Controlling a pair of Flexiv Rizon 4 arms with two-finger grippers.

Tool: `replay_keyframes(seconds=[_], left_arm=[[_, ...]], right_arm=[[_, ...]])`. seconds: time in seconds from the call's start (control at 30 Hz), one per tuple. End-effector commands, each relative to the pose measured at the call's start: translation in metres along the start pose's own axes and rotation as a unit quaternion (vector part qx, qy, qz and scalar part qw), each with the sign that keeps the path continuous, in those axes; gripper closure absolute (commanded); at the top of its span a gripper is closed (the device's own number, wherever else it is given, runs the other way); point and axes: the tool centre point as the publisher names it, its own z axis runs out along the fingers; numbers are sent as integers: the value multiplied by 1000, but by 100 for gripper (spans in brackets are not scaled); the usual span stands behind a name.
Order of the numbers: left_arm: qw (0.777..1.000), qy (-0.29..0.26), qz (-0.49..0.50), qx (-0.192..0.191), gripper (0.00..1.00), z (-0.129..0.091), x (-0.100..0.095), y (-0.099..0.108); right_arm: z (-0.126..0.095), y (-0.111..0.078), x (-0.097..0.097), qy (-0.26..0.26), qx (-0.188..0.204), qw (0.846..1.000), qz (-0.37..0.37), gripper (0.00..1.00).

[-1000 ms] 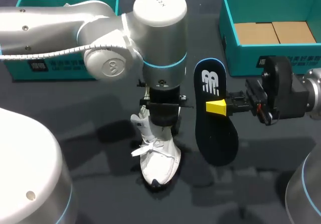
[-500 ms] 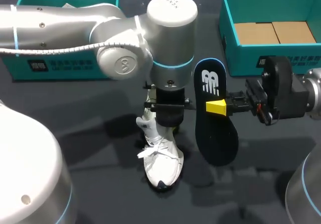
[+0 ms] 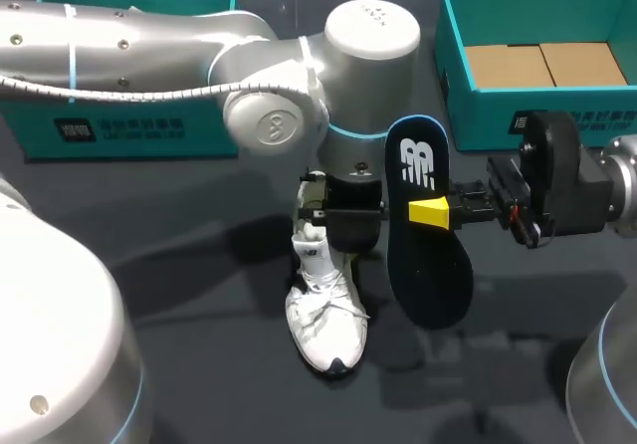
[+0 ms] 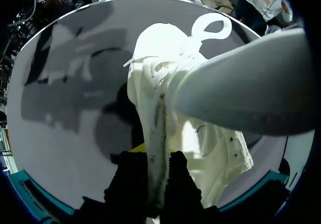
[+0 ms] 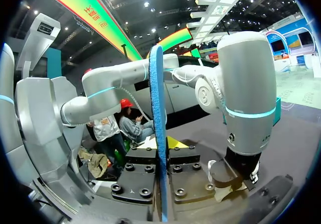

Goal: Take the shoe out of the shoebox, open the shoe tongue, remove and reinsert the insole, then place the shoe into the shoebox

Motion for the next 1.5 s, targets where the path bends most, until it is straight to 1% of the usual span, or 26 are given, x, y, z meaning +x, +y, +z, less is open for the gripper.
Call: replay_keyframes(seconds=[0.03,0.07,0.1,0.13,0.2,0.37,0.47,0.5,0.57,0.6,0.63,0.67,1.0,1.07,1.13,1.17,1.2,1.23,1.37,1.5], left_arm=[[1000,5,-7,1,54,4,-7,3],[1000,0,-8,0,30,3,-6,3],[1000,-5,-10,-2,17,0,-6,3],[1000,-12,-10,-3,10,-4,-4,2],[999,-29,-13,-8,1,-14,-1,3],[995,-95,-14,-26,0,-54,10,4],[987,-157,-10,-39,0,-84,20,5],[981,-187,-3,-43,0,-94,24,5],[967,-251,6,-43,0,-113,32,6],[956,-291,10,-39,0,-122,35,7],[939,-344,18,-25,0,-132,39,9],[923,-384,21,9,0,-141,44,13],[923,-384,21,9,0,-141,44,13],[907,-419,37,-9,0,-141,44,12],[887,-459,41,-22,0,-145,43,13],[882,-469,44,-24,0,-147,43,13],[871,-489,36,-37,0,-151,41,13],[859,-509,39,-39,0,-154,39,13],[797,-602,31,-35,0,-176,29,14],[797,-602,31,-35,0,-176,29,14]], right_arm=[[2,-1,0,-1,0,1000,0,100],[2,-1,0,-1,0,1000,0,100],[2,-1,0,-1,0,1000,0,100],[2,-1,0,-1,0,1000,0,100],[2,-1,0,-1,0,1000,0,100],[2,-1,0,-1,0,1000,0,100],[2,-1,0,-1,0,1000,0,100],[2,-1,0,-1,0,1000,0,100],[2,-1,0,-1,0,1000,0,100],[2,-1,0,-1,0,1000,0,100],[2,-1,0,-1,0,1000,0,100],[2,-1,0,-1,0,1000,0,100],[2,-1,0,-1,0,1000,0,100],[2,-1,0,-1,0,1000,0,100],[2,-1,0,-1,0,1000,0,100],[2,-1,0,-1,0,1000,0,100],[2,-1,0,-1,0,1000,0,100],[2,-1,0,-1,0,1000,0,100],[2,-1,0,-1,0,1000,0,100],[2,-1,0,-1,0,1000,0,100]])
